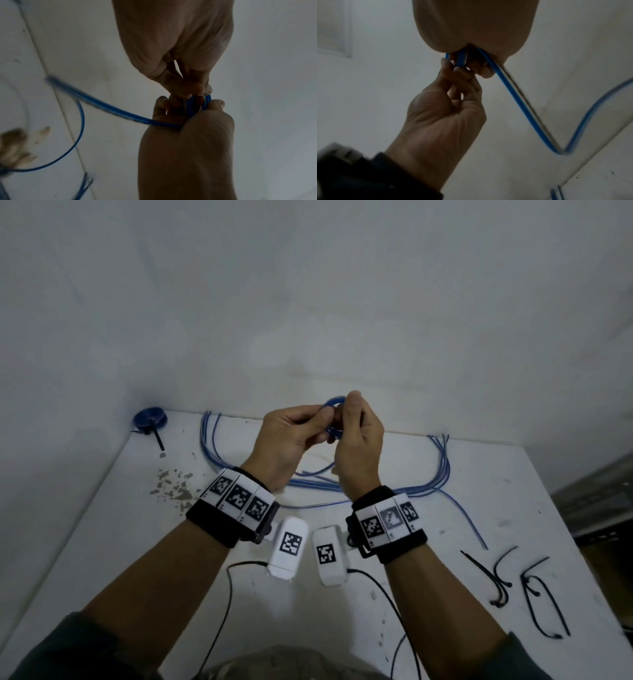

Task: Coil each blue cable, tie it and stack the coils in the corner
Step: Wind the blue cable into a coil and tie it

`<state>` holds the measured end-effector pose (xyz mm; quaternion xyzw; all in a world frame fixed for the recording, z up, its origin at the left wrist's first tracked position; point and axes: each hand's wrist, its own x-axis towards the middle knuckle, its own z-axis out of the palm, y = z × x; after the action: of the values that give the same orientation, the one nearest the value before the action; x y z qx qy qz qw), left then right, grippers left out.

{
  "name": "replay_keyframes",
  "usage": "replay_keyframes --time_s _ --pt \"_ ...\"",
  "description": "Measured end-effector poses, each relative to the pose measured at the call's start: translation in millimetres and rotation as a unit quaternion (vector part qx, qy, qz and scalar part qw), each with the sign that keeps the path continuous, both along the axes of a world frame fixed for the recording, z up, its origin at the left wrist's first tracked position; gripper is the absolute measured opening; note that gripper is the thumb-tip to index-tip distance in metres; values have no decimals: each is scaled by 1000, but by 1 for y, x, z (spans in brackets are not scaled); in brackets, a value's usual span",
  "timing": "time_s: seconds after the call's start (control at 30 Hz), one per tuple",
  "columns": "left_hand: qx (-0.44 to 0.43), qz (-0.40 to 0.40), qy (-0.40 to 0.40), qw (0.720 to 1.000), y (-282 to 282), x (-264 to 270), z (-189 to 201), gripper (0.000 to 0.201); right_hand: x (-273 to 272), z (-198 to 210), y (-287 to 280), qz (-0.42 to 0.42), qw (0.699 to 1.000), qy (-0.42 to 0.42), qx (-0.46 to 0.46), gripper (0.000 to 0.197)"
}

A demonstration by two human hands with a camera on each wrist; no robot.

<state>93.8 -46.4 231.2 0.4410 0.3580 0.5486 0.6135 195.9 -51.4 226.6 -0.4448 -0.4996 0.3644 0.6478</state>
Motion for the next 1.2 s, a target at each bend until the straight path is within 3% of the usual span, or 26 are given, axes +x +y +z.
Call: replay_keyframes --time_s 0.13,0.2,0.43,0.57,0.63,0.77,0.83,0.9,0.97,1.03,1.1,1.2 --pt "85 -19 170 982 10 -24 4 13 26 4 6 71 980 -185 24 44" --pt "110 -6 187 976 15 -30 8 8 31 9 8 92 968 -232 29 42" --pt "102 70 97 988 9 -8 -1 9 6 -1 2 -11 997 -72 11 37" --pt "47 80 9 996 5 2 -2 10 -4 -2 5 -52 999 13 -4 47" --pt "19 41 0 999 6 -2 0 18 -4 -1 5 -60 998 2 13 47" --pt "74 -15 190 979 12 -26 8 11 17 7 10 29 987 -157 24 44" --pt "99 -14 206 973 16 -31 11 14 24 12 12 54 978 -199 25 45" --pt "92 13 148 985 17 -25 11 16 18 12 11 25 990 -137 32 46" --pt "42 34 52 997 13 -12 9 12 2 9 5 -33 999 -13 21 46" --pt "5 6 13 1000 9 -5 2 10 -8 3 0 -86 995 52 0 47" --pt "4 -39 59 997 9 -10 -2 15 0 -2 0 -68 998 -8 1 44" --pt "32 -58 146 987 14 -26 1 13 21 -1 6 40 987 -158 13 41"
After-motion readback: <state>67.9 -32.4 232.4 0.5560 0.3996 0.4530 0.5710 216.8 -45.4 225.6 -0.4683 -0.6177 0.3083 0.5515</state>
